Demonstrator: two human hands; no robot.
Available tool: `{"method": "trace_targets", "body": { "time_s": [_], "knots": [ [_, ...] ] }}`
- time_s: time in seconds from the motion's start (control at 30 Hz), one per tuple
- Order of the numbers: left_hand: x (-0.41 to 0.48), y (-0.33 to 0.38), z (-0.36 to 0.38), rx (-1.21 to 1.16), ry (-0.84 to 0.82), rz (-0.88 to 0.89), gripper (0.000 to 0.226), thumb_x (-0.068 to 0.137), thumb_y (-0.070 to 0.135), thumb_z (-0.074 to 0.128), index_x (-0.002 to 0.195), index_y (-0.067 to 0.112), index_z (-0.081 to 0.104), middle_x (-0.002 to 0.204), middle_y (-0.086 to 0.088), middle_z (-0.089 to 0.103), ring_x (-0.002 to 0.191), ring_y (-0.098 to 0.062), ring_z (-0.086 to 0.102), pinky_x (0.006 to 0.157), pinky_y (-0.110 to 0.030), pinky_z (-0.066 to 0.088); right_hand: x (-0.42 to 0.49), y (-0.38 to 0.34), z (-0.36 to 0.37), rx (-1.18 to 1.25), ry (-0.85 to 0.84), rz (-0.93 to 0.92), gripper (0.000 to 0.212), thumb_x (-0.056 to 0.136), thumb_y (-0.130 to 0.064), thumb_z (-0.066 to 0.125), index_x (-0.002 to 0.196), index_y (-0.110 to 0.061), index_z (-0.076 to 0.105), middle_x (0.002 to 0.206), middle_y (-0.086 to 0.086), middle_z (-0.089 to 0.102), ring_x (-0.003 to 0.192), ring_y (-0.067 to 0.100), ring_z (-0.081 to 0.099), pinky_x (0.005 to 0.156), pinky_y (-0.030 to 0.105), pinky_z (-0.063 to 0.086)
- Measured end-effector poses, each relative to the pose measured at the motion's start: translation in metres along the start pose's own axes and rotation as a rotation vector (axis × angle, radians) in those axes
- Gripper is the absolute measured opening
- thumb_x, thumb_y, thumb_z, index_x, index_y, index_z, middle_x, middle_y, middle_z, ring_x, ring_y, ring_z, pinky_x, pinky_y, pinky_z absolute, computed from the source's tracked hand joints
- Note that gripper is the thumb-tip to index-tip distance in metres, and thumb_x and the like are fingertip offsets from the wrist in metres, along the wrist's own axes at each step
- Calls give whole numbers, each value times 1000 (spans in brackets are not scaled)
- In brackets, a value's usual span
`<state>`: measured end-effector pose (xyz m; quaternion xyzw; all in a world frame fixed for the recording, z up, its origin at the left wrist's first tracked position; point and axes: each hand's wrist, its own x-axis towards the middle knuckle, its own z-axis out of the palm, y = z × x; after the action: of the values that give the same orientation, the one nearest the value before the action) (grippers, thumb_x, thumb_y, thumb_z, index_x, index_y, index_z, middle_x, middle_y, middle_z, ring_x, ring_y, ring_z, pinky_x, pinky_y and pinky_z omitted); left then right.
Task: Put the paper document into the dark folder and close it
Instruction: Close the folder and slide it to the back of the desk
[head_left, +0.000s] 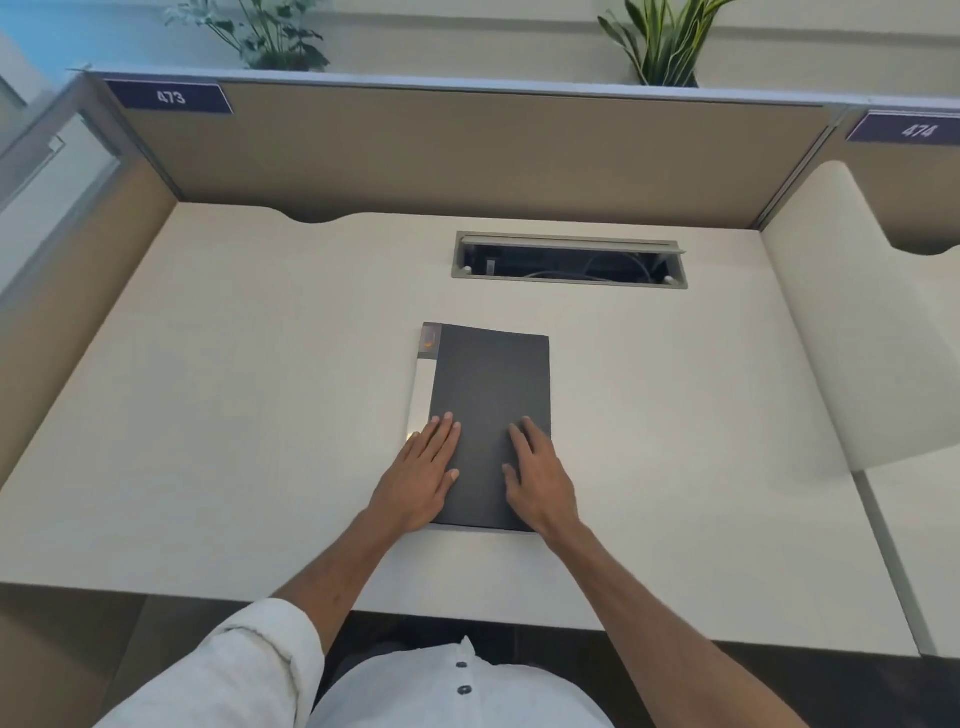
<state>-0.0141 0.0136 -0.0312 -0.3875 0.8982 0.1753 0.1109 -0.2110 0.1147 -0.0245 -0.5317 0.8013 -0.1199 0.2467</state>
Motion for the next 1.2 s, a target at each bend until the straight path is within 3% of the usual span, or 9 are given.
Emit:
{"method": "trace_targets", "body": {
  "time_s": [0.13, 0.23, 1.2],
  "knots": [
    [-6, -6, 0, -31, -27, -32, 69, 120, 36, 28, 177, 17, -7, 185, 0, -16, 174, -19, -11, 143, -38, 6, 0, -5, 11, -89, -110, -70, 82, 112, -50, 48, 176, -21, 8, 185, 5, -5, 173, 23, 2, 140, 39, 14],
    [-7, -12, 0, -22, -28, -32, 71, 120, 35, 31, 177, 16, -7, 185, -1, -16, 174, -20, -10, 143, -37, 5, 3, -7, 17, -159, -163, -74, 84, 113, -54, 43, 176, -23, -2, 183, 4, -16, 173, 24, -8, 141, 42, 6],
    [58, -216, -65, -34, 6, -110, 74, 119, 39, 35, 177, 18, -5, 185, 2, -13, 174, -17, -7, 143, -35, 8, 175, -153, 55, -89, -183, -157, 85, 111, -53, 49, 176, -27, 1, 184, -1, -13, 173, 21, -8, 141, 41, 6]
  ]
}}
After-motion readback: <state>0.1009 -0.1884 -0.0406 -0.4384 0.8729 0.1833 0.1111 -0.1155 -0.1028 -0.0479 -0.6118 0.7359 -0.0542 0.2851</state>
